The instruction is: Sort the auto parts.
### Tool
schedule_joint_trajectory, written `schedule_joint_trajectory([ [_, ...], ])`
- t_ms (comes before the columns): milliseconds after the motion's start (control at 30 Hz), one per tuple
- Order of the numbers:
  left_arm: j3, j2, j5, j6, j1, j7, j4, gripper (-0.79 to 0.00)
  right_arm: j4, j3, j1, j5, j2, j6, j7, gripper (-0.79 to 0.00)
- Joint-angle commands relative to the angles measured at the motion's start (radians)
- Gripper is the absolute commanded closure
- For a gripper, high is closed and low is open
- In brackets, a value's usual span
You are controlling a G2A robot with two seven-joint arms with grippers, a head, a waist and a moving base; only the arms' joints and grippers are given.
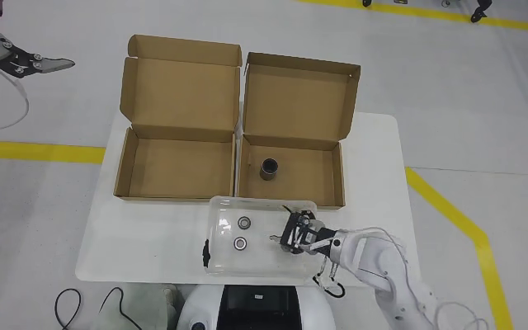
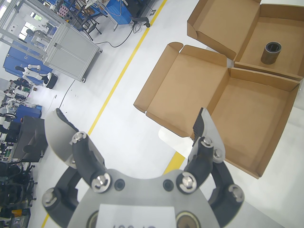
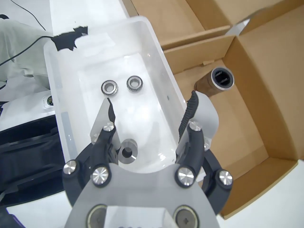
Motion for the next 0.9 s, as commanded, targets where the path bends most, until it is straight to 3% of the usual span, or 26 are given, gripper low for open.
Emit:
schedule_joint_trajectory([
  [0, 0.000, 0.000, 0.000, 0.000, 0.000, 0.000, 0.000, -0.785, -0.005, 0.009, -0.016, 0.005, 0.004, -0.003, 0.009, -0.434],
  [100, 0.000, 0.000, 0.000, 0.000, 0.000, 0.000, 0.000, -0.785, -0.009, 0.009, -0.027, 0.004, 0.009, -0.008, 0.035, -0.428],
  [200, 0.000, 0.000, 0.000, 0.000, 0.000, 0.000, 0.000, -0.785, -0.005, -0.008, -0.023, -0.002, 0.011, -0.001, 0.094, -0.493],
  [333, 0.000, 0.000, 0.000, 0.000, 0.000, 0.000, 0.000, -0.785, 0.007, -0.044, 0.001, 0.000, 0.009, 0.023, 0.195, -0.517],
  [667, 0.000, 0.000, 0.000, 0.000, 0.000, 0.000, 0.000, -0.785, 0.034, -0.106, 0.054, 0.055, 0.007, 0.060, 0.366, -0.449],
  [867, 0.000, 0.000, 0.000, 0.000, 0.000, 0.000, 0.000, -0.785, 0.047, -0.128, 0.076, 0.091, 0.009, 0.064, 0.438, -0.449],
])
